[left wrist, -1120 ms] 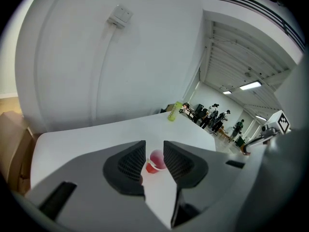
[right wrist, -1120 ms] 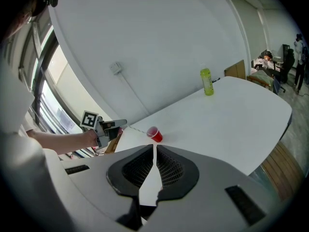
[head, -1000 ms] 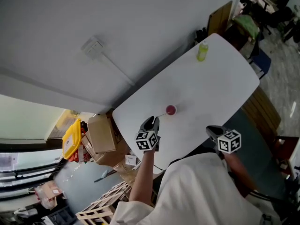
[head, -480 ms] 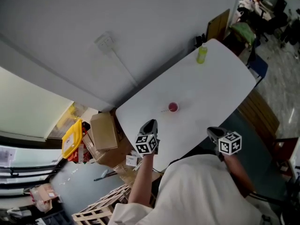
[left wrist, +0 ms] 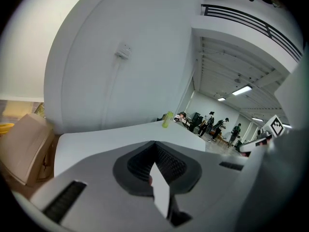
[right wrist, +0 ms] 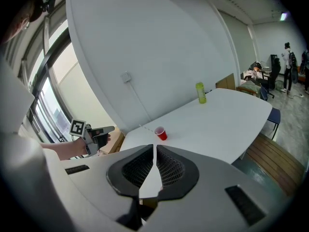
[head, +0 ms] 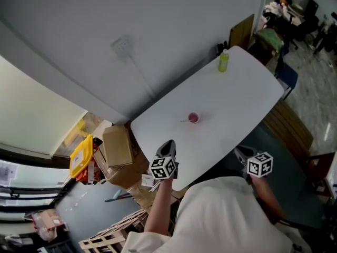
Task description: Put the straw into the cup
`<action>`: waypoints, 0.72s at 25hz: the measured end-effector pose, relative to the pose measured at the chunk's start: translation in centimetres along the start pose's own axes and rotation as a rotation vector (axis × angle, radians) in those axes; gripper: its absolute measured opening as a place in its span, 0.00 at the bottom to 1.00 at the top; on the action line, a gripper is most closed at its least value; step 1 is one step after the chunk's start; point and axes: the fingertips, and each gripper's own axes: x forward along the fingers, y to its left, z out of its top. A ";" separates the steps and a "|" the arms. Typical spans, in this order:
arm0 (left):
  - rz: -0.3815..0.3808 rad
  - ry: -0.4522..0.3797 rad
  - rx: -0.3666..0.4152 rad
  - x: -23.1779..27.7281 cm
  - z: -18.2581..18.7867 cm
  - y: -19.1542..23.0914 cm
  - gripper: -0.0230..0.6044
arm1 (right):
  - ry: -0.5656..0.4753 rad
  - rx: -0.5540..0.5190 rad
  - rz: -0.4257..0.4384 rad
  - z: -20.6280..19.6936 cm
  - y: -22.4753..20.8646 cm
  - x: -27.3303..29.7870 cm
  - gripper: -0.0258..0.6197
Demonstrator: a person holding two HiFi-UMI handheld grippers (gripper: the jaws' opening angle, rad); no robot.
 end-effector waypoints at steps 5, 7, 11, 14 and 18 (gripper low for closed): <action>0.008 -0.018 -0.027 -1.8 -1.0 -1.7 0.04 | -0.012 0.005 0.013 -0.5 -0.7 -1.2 0.11; 0.022 -0.019 -0.029 -2.6 -1.6 -2.3 0.04 | -0.012 -0.005 0.028 -0.6 -0.8 -1.5 0.11; 0.057 -0.023 -0.031 -4.1 -2.7 -3.7 0.04 | -0.007 -0.034 0.069 -0.6 -0.7 -2.0 0.11; 0.078 -0.031 -0.036 -5.7 -3.4 -5.2 0.04 | 0.008 -0.073 0.095 -0.8 -0.7 -2.9 0.11; 0.104 -0.043 -0.012 -7.1 -3.8 -6.9 0.04 | 0.003 -0.139 0.116 -0.2 -0.9 -4.3 0.11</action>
